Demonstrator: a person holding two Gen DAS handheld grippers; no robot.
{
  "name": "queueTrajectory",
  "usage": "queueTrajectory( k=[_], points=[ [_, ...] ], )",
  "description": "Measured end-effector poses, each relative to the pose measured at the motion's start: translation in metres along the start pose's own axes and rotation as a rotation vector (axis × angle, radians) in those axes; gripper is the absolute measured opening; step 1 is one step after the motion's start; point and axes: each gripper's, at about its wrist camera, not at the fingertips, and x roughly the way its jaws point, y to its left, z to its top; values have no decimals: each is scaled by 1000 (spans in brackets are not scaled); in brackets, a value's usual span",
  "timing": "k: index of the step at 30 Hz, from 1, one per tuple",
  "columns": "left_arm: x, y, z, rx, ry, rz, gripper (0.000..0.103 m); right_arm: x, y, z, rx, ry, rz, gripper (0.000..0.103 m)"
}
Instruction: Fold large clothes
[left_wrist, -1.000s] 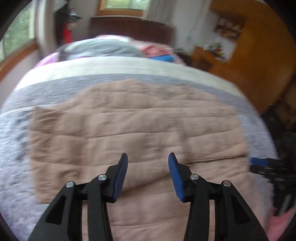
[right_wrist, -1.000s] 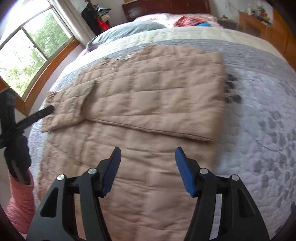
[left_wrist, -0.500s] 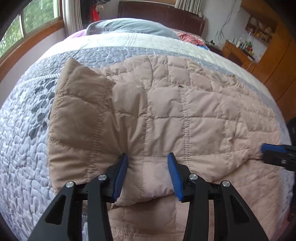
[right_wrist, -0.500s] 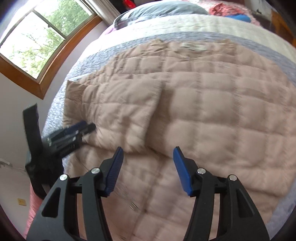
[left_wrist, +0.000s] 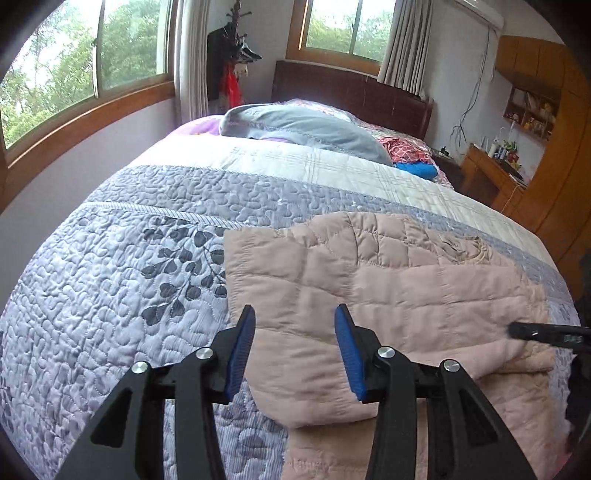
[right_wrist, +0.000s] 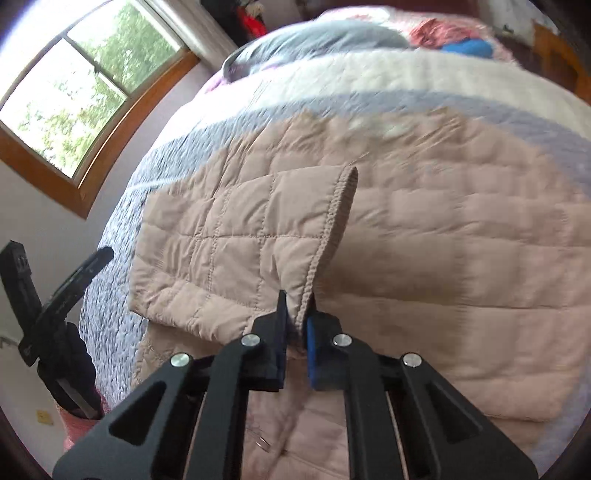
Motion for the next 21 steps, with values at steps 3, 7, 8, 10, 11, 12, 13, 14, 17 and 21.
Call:
queueTrajectory(
  k=[3, 7, 8, 10, 11, 12, 13, 14, 17, 21],
  points=[
    [6, -13, 2, 13, 0, -13, 44, -30, -20, -1, 25, -54, -45, 7],
    [24, -42, 1, 83, 17, -6, 44, -67, -57, -7, 70, -117, -164, 7],
    [30, -50, 0, 105, 25, -2, 44, -74, -69, -9, 92, -123, -173, 7],
    [40, -63, 0, 132, 38, 2, 44, -79, -85, -12, 123, -127, -176, 6],
    [47, -70, -1, 144, 48, 4, 44, -80, -92, -13, 138, -130, -174, 6],
    [52, -75, -2, 156, 59, 1, 44, -83, -102, -16, 154, -139, -177, 6],
    [59, -80, -3, 171, 78, -4, 44, -83, -108, -18, 164, -144, -186, 6],
    [65, -82, -5, 177, 98, -6, 44, -82, -115, -21, 178, -145, -199, 6],
    [96, -80, -12, 152, 191, -11, 45, -60, -132, -29, 218, -99, -204, 6],
    [109, -83, -21, 177, 183, 7, 46, -29, -153, -40, 262, -36, -195, 7]
  ],
)
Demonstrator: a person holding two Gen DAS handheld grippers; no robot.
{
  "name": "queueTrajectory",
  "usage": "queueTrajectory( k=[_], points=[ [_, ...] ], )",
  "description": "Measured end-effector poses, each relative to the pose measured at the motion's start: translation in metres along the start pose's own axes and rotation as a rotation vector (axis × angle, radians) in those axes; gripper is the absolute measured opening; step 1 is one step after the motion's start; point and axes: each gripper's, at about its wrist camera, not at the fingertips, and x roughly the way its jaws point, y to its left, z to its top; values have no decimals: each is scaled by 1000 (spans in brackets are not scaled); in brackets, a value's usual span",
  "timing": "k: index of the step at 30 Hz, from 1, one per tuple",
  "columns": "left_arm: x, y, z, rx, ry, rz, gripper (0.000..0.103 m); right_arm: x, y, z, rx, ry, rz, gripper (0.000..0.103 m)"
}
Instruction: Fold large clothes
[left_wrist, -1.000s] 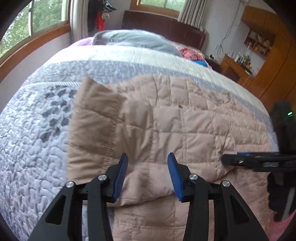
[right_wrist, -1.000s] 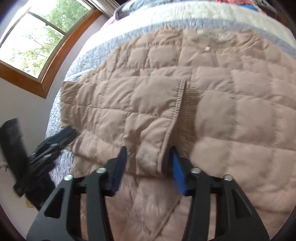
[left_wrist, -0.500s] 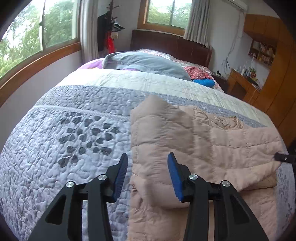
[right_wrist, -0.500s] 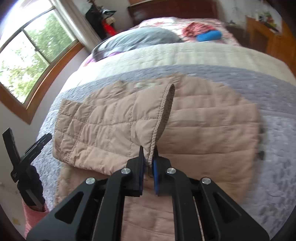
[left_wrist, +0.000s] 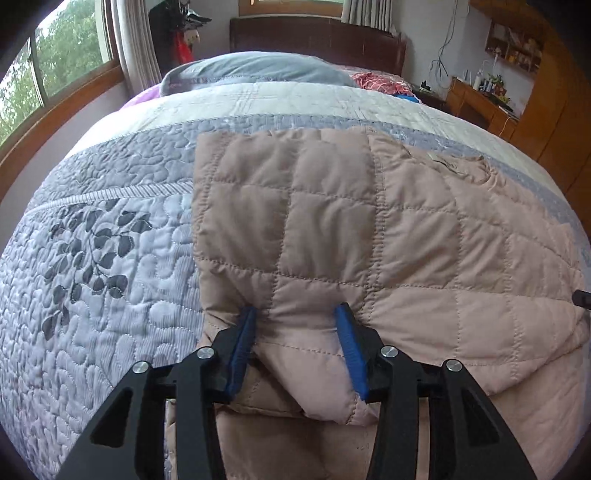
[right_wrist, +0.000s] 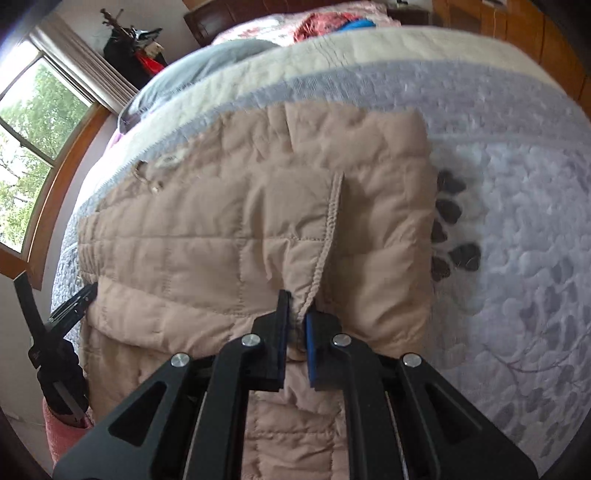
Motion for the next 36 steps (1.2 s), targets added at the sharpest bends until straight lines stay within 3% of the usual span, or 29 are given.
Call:
queueTrajectory(
  k=[3, 6, 9, 11, 14, 17, 20, 24, 27, 30, 32, 36],
  points=[
    [-2, -1, 0, 2, 0, 8, 46, 9, 0, -4, -2, 5, -7, 8],
    [-15, 3, 2, -22, -3, 7, 46, -8, 4, -5, -10, -26, -32, 16],
    [-49, 3, 3, -44, -70, -18, 45, -48, 15, -11, -38, -149, -84, 18],
    [-67, -10, 2, -28, -100, -49, 45, -70, 37, -18, -91, -199, -60, 18],
    [-73, -42, -1, 30, -97, -71, 45, -64, 72, -24, -173, -155, -9, 18],
    [-60, -65, -8, 63, -65, -82, 45, -32, 102, -30, -225, -81, 14, 19],
    [-33, -69, -14, 66, -7, -58, 45, 3, 107, -27, -218, -18, 4, 19],
    [-13, -69, -18, 90, 8, -63, 47, 44, 102, -24, -181, 49, -16, 15],
    [-16, -71, -15, 99, 26, -50, 47, 43, 106, -21, -192, 61, -29, 15],
    [-34, -72, 1, 90, 2, -86, 46, 25, 115, -11, -225, 28, -13, 19],
    [-44, -71, 20, 65, -34, -92, 46, 6, 119, 7, -206, -48, 7, 19],
    [-30, -79, 53, 76, -47, -44, 46, 6, 114, 42, -179, -109, -90, 22]
  ],
)
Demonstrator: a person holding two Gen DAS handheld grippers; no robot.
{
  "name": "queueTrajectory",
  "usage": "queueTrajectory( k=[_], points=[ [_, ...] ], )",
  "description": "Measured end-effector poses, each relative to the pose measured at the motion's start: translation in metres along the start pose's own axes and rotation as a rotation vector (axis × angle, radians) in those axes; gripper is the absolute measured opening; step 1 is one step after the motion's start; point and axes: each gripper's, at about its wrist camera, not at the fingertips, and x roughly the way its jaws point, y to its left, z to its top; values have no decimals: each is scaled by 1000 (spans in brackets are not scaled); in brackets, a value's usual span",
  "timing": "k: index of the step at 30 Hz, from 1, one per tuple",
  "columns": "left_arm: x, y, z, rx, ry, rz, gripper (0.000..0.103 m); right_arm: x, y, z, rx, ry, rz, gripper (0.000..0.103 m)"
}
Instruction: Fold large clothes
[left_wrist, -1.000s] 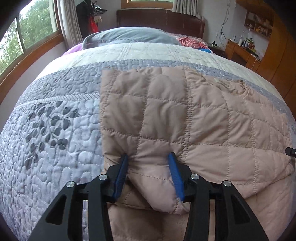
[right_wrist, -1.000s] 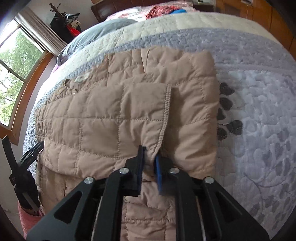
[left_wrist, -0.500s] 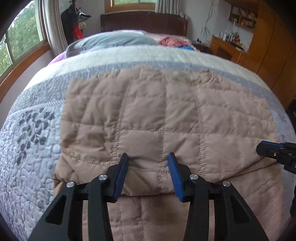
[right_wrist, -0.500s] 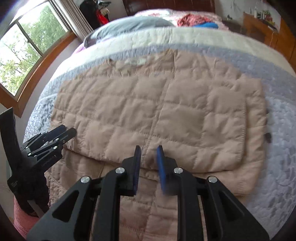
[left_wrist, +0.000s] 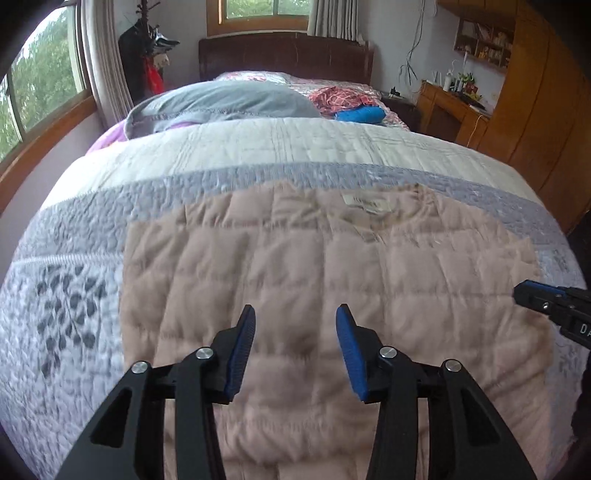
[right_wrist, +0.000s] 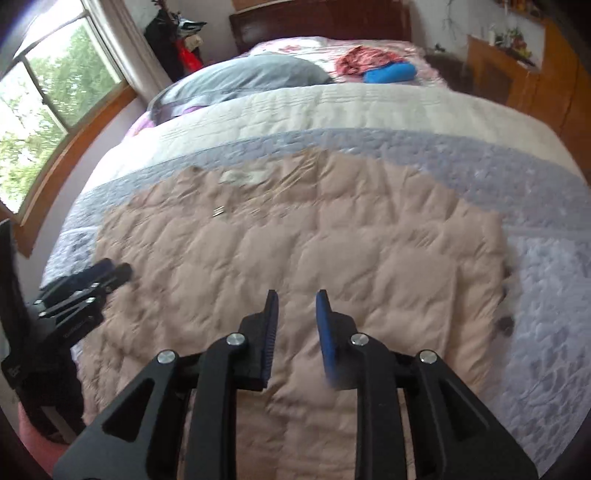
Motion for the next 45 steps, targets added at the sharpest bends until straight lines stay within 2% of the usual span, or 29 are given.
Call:
queueTrajectory(
  k=[2, 5, 9, 12, 16, 19, 22, 26, 27, 29, 33, 37, 39, 42, 45],
  points=[
    [19, -2, 9, 1, 25, 34, 46, 12, -17, 7, 21, 24, -6, 22],
    [53, 5, 15, -36, 98, 30, 47, 50, -31, 8, 63, 96, 6, 19],
    [66, 3, 14, -31, 102, 49, 48, 71, -42, 7, 111, 110, 55, 19],
    [49, 8, 14, -64, 100, 15, 47, 48, -43, 1, 105, 75, 89, 22],
    [-3, 36, -6, -98, 88, -90, 47, -19, -62, -30, 94, -14, 179, 29],
    [-54, 56, -41, -54, 63, -119, 51, -61, -76, -72, 73, -38, 217, 33],
    [-100, 84, -93, -28, 46, -97, 61, -96, -88, -126, 42, -43, 210, 44],
    [-149, 116, -173, -25, 44, -50, 67, -129, -106, -202, 43, -42, 226, 53],
    [-158, 121, -190, -28, 49, -50, 69, -139, -111, -225, 48, -41, 245, 56],
    [-171, 133, -228, -43, 70, -74, 70, -150, -113, -255, 50, -42, 258, 68],
    [-183, 142, -293, -77, 101, -106, 72, -156, -117, -309, 48, -24, 251, 70],
    [-174, 139, -326, -107, 128, -159, 72, -147, -122, -346, 88, 6, 263, 71],
    [-168, 138, -334, -126, 138, -207, 72, -142, -125, -355, 104, 7, 281, 71],
    [-166, 132, -339, -133, 119, -222, 73, -131, -125, -360, 124, 9, 302, 70],
    [-162, 127, -334, -134, 110, -233, 71, -126, -119, -361, 110, 7, 297, 59]
  ],
)
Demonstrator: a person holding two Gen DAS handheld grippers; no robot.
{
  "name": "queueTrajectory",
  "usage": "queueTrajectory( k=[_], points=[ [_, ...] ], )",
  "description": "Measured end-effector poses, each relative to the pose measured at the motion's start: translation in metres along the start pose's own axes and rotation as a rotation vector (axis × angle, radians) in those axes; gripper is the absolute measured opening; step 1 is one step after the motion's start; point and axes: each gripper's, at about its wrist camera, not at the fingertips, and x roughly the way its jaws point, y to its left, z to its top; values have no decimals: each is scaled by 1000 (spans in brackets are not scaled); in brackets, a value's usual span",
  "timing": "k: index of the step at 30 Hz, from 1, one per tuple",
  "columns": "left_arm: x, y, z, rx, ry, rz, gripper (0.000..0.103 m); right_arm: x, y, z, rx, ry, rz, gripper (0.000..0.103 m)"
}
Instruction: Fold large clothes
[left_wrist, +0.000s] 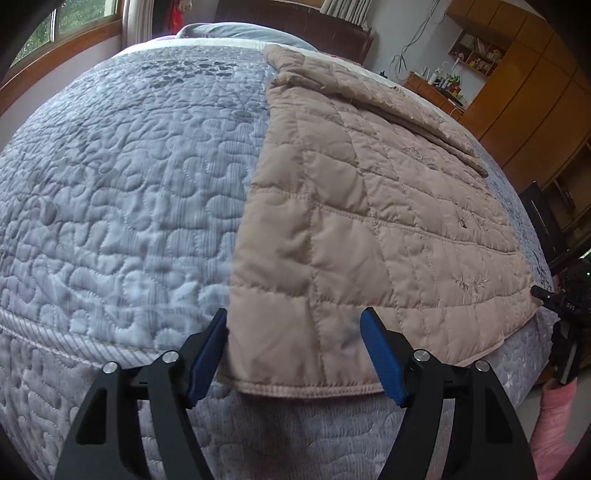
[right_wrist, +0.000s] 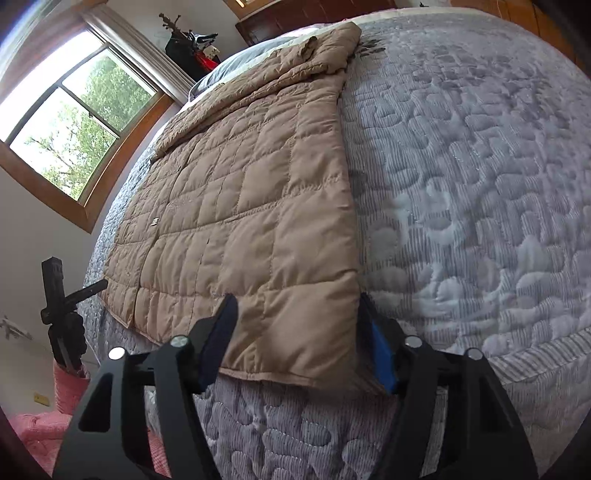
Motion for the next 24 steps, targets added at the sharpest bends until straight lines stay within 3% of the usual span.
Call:
queueTrajectory(
  k=[2, 4, 5, 6, 7, 15, 24],
  points=[
    [3, -3, 2, 0, -1, 9, 69, 3, 3, 1, -15, 0, -19, 45],
    [4, -4, 2, 0, -11, 27, 44, 5, 6, 1, -30, 0, -52, 29],
    [3, -3, 3, -15, -13, 14, 35, 6, 8, 0, -30, 1, -44, 19],
    [1, -1, 3, -35, -9, -22, 21, 4, 9, -1, -25, 0, -21, 17],
    [0, 1, 4, -56, -8, -47, 18, 3, 11, -1, -28, -6, -23, 14],
    [-41, -10, -16, -31, -75, -56, 14, -36, 19, -24, -50, -61, -5, 10],
    [-88, -25, -77, 43, -87, -43, 14, -73, 27, -90, -71, -79, -16, 10]
  ],
)
